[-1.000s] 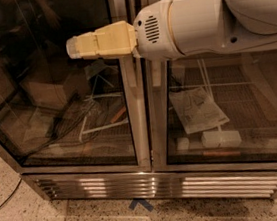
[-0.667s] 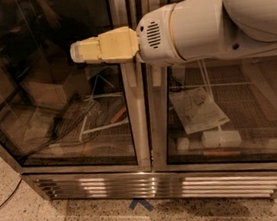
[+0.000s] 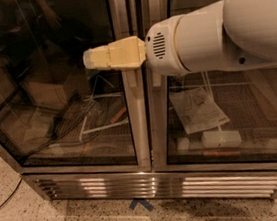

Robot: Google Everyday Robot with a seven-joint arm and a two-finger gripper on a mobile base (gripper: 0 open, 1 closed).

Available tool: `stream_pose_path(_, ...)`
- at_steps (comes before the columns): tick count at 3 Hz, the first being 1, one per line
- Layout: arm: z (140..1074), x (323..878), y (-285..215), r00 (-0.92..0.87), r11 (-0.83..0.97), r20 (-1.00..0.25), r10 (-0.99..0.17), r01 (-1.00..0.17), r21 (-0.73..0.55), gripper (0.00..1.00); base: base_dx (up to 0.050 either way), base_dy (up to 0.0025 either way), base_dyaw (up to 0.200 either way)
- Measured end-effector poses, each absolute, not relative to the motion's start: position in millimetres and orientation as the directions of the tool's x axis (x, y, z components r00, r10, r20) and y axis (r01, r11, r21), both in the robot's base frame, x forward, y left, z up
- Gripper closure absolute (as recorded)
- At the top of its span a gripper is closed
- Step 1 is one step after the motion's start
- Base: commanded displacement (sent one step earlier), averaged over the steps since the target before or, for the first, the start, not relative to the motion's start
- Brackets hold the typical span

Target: Place blue chip bag into bottom drawer

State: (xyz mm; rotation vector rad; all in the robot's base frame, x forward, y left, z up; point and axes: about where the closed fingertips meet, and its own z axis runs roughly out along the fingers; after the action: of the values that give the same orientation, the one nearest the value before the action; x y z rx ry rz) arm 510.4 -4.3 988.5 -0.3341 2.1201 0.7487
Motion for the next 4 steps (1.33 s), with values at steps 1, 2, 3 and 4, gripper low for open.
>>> stream_pose_path(1, 984, 517, -22, -0.644, 0.755, -0.763, 0.058, -0.472, 0.455, 0.0, 0.0, 0.0, 0.0)
stream_pose_path(2, 1004, 527, -43, -0.669, 0.509, -0.738, 0.091, -0.606, 0.612, 0.0, 0.0, 0.0, 0.0)
stream_pose_path(3, 1000, 531, -69, -0.68, 0.348, -0.73, 0.069, -0.669, 0.656, 0.0, 0.0, 0.0, 0.0)
stream_pose_path(4, 995, 517, -67, -0.696, 0.299, -0.718, 0.015, -0.682, 0.667, 0.0, 0.0, 0.0, 0.0)
